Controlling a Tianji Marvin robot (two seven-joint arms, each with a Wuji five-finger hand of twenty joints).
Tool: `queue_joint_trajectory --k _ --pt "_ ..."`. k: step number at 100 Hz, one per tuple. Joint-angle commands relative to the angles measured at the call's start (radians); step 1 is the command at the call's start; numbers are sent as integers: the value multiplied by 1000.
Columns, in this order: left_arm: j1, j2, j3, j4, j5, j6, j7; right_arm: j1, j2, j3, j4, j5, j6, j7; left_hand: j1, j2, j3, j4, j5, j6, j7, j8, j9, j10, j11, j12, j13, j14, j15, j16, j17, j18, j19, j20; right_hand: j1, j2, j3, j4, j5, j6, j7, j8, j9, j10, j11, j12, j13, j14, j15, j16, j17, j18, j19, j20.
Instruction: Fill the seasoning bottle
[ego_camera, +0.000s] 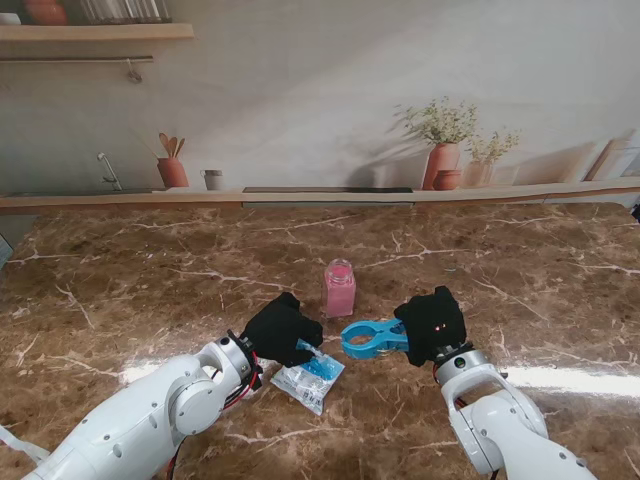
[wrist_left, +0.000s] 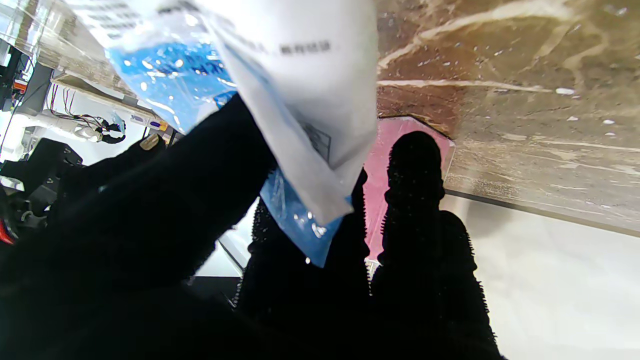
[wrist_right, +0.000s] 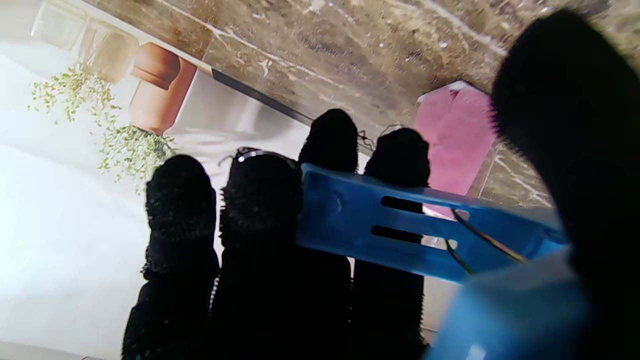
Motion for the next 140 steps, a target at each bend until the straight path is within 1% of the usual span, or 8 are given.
queue_joint_trajectory --k 1,24,52,111,130,140 --pt "2 -6 4 3 2 2 10 5 0 -12 8 0 0 25 63 8 148 47 70 -205 81 35 57 -50 76 9 30 15 33 15 -3 -1 6 17 113 62 96 33 209 -98 330 187 217 -88 543 83 33 -44 8 27 10 38 28 22" --pt "-1 -8 9 10 4 -4 21 34 1 -51 17 6 10 93 62 7 149 47 69 -205 82 29 58 -49 76 8 28 17 30 19 -2 -1 6 18 114 70 90 34 210 -98 328 190 217 -88 542 84 33 -45 8 27 9 37 30 22" --pt "2 -8 10 4 3 -3 18 51 2 -74 6 16 -12 189 61 6 150 49 68 -207 84 21 58 -51 76 6 30 14 28 22 -2 -1 5 18 116 74 85 37 210 -97 327 193 217 -88 541 86 34 -42 10 28 8 36 33 22" --pt "2 -9 14 4 6 -3 26 98 9 -144 23 30 -35 279 60 8 148 50 68 -213 87 8 59 -53 72 4 25 13 21 20 -6 -5 1 18 114 85 78 40 207 -96 324 196 215 -88 540 87 31 -44 10 28 6 34 33 22" --pt "-2 -10 22 7 6 -7 27 113 10 -166 32 36 -30 314 61 8 147 49 68 -213 88 5 59 -50 73 4 24 15 22 19 -7 -4 1 19 106 100 69 40 199 -102 320 201 206 -89 537 88 23 -44 7 28 -1 29 30 22" --pt "-3 -10 26 8 4 -9 29 122 10 -179 39 42 -22 313 61 7 148 49 69 -212 89 4 60 -51 72 4 25 15 23 18 -7 -4 1 20 103 100 66 41 196 -106 317 203 205 -90 536 88 21 -44 6 28 -4 27 30 22"
